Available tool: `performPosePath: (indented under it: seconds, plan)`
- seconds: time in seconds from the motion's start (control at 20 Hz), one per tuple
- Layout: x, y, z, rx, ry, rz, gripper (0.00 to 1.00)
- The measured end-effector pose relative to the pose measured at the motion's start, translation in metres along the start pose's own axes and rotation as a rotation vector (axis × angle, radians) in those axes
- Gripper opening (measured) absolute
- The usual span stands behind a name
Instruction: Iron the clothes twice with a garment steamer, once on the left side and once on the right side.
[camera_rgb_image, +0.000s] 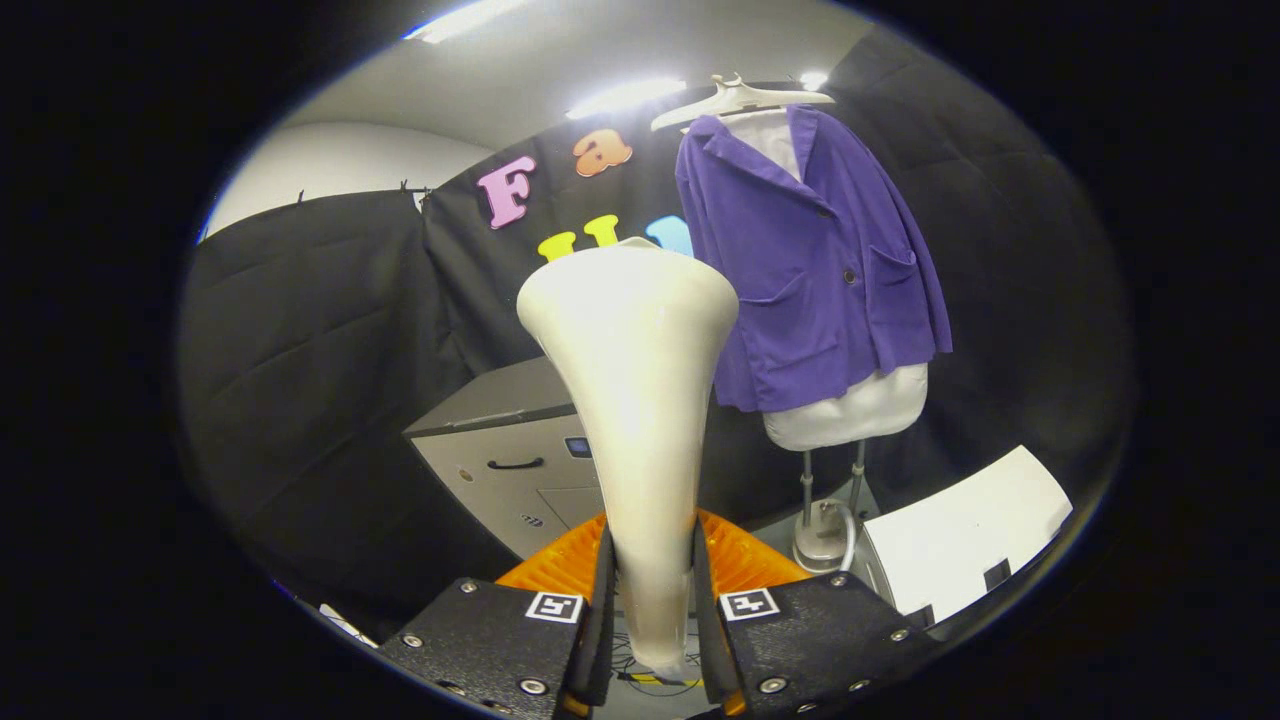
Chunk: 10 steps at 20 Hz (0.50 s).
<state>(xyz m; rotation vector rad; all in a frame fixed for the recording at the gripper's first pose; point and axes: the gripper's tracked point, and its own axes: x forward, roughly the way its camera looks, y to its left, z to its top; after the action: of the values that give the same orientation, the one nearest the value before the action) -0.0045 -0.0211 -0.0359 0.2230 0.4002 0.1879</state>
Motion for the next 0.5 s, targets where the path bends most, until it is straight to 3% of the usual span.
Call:
performPosePath:
  seconds: [0.5]
  plan:
    - [-0.0097, 0.0119, -0.0071, -0.030, 0.015, 0.041, 0.35]
